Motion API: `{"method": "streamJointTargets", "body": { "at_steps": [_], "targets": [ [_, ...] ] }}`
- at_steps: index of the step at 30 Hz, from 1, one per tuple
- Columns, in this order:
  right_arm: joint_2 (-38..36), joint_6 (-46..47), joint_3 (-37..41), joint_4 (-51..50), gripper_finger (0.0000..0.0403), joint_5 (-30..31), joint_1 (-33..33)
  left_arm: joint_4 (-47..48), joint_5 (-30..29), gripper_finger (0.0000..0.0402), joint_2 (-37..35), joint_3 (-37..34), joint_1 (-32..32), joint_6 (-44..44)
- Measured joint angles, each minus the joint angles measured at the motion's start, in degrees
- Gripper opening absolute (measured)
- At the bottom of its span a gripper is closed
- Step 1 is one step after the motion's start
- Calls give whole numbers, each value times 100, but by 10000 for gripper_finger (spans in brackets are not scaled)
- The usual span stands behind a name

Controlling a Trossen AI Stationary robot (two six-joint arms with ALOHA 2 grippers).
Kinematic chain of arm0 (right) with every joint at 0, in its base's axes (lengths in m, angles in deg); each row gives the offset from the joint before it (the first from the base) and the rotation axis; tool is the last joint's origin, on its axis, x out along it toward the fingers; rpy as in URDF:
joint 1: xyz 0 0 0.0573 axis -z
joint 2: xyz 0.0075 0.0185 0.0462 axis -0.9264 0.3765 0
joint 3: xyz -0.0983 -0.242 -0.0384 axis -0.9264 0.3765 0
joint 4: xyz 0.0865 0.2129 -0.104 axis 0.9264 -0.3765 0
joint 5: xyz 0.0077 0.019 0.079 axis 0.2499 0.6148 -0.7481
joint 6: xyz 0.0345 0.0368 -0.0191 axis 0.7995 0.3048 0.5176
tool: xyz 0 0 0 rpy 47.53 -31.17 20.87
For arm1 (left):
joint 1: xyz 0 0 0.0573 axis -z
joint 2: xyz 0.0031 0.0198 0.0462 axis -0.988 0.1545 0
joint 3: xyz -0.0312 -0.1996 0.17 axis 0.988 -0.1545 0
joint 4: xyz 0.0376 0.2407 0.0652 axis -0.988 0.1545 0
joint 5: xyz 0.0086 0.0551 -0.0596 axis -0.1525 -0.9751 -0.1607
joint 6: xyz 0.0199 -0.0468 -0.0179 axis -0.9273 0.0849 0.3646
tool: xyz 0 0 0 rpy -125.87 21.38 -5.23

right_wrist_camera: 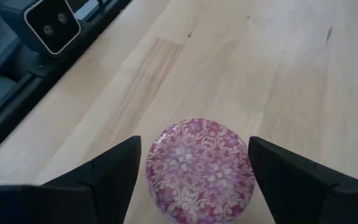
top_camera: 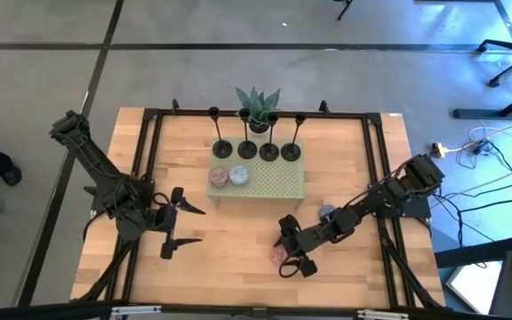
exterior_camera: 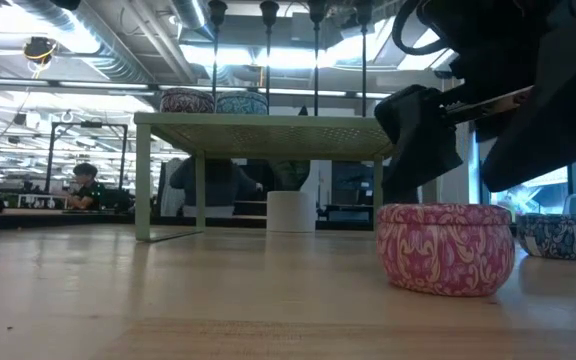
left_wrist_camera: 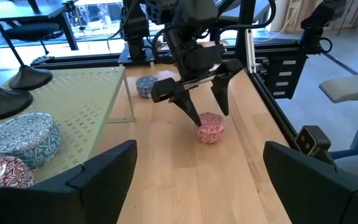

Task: Pick & Place candle stick holders
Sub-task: Put the pink scented candle on the shelf

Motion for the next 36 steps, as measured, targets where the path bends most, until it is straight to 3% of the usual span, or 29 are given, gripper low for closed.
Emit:
{"method": "streamJointTargets", "body": {
  "at_steps": [19,24,36],
  "targets": [
    [155,267,-2,41,301,-137,20,2,9,347,0,0,0,0],
    [162,150,6,187,301,137,15,3,9,347,0,0,0,0],
    [159,282,2,97,301,148,45,3,9,347,0,0,0,0]
  ]
}}
